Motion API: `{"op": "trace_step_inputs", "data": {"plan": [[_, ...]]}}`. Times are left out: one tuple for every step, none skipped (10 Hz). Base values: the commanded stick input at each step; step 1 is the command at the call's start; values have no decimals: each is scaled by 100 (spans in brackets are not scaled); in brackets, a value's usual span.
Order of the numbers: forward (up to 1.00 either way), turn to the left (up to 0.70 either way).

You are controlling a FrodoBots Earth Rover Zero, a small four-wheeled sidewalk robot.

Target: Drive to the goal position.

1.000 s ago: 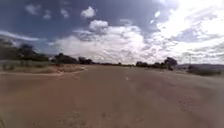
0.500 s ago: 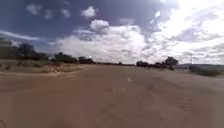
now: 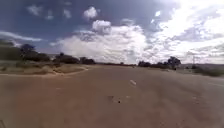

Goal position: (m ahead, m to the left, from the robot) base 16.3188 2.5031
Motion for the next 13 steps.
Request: {"op": "trace_step_inputs", "data": {"plan": [[100,0],[100,0],[100,0],[100,0],[100,0],[100,4],[100,10],[100,16],[100,14],[100,9],[100,4],[100,0],[100,0]]}}
